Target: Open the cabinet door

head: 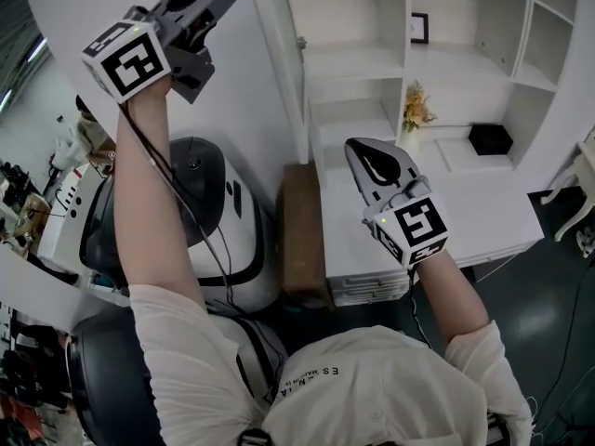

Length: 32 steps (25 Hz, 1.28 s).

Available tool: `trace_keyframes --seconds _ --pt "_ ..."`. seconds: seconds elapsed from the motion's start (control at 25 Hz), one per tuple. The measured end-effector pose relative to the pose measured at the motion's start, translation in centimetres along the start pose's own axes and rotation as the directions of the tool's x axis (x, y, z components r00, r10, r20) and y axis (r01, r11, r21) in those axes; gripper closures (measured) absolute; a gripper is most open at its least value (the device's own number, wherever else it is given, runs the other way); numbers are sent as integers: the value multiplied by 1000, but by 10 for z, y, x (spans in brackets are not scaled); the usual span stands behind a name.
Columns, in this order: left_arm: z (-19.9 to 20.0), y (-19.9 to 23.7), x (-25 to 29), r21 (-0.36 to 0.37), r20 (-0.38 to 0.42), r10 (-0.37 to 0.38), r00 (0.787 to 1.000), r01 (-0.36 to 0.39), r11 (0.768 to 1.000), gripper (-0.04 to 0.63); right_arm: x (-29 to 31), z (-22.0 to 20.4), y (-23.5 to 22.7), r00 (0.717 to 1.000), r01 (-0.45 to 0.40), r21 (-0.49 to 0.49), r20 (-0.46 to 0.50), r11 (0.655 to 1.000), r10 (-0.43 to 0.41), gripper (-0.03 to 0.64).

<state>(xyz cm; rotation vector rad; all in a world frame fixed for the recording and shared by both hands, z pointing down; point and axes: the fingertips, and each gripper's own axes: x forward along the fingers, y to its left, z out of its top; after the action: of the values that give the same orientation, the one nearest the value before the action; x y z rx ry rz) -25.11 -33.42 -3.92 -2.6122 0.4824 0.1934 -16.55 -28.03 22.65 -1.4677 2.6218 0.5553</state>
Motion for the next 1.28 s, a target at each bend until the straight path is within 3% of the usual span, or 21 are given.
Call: trace_keyframes --seconds 0.36,0.56,0.64,0.76,1.12,1.28 --pt "-3 0 -1 17 8 -14 1000 14 1000 511 18 -4 16 999 -36 -24 -2 999 36 603" --pt "1 4 -5 61 43 132 990 -135 989 458 22 -2 15 999 -42 3 11 999 42 603" --pt "1 3 -12 56 67 189 980 -193 980 416 21 -2 15 999 -45 8 17 999 45 603" --pt "-10 -4 -26 31 87 253 964 -256 966 414 17 -4 18 999 -50 -9 17 999 50 603" --pt "-87 -53 -61 45 14 385 923 -386 922 416 3 -21 18 998 -56 -8 3 998 56 603" --pt "-121 -86 -80 -16 1 443 897 -443 897 419 -10 -31 15 999 -50 -12 9 999 51 603"
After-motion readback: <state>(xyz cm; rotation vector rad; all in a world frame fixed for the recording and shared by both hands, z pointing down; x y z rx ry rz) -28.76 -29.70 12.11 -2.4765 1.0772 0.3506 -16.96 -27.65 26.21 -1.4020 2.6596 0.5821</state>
